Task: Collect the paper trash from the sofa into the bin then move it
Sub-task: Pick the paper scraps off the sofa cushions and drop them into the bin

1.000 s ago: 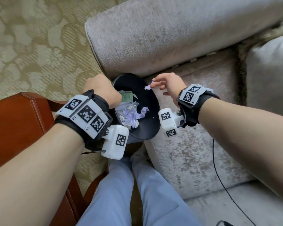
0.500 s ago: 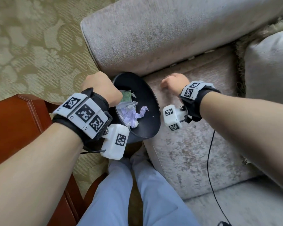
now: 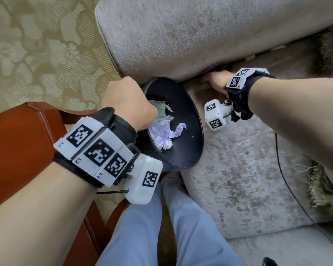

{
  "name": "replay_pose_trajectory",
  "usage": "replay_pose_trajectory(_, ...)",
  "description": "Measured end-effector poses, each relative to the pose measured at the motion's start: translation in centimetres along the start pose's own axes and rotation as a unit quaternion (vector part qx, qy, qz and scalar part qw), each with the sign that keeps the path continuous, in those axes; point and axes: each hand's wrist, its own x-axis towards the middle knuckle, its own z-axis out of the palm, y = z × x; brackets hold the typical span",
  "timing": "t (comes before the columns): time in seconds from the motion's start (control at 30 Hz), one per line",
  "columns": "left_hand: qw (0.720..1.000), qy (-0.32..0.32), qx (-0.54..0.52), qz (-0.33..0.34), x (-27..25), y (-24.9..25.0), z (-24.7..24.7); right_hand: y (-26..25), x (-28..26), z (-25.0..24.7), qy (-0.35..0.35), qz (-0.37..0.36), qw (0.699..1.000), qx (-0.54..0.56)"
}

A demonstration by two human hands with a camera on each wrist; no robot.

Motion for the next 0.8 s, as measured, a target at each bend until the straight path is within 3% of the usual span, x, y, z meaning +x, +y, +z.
replay_pose_trajectory(0.1, 1.0, -0.002, 0.008, 0.003, -0.1, 0.2, 0.0, 0.0, 0.3, 0.1, 0.011, 0.006, 0.999, 0.036)
replay_pose_trajectory(0.4, 1.0, -0.003, 0.028, -0.003, -0.2, 0.7, -0.1, 0.3, 0.0, -0.3, 0.023, -0.002, 0.999, -0.025)
replay_pose_trajectory(0.67, 0.999, -0.002, 0.033, 0.007, -0.2, 0.5, -0.1, 0.2, -1.2, 0.2, 0.041, 0.06, 0.987, 0.14)
replay_pose_trajectory(0.8, 0.999, -0.004, 0.027, 0.016, -0.1, 0.3, -0.1, -0.5, -5.4, 1.2, 0.039, 0.025, 0.993, 0.112)
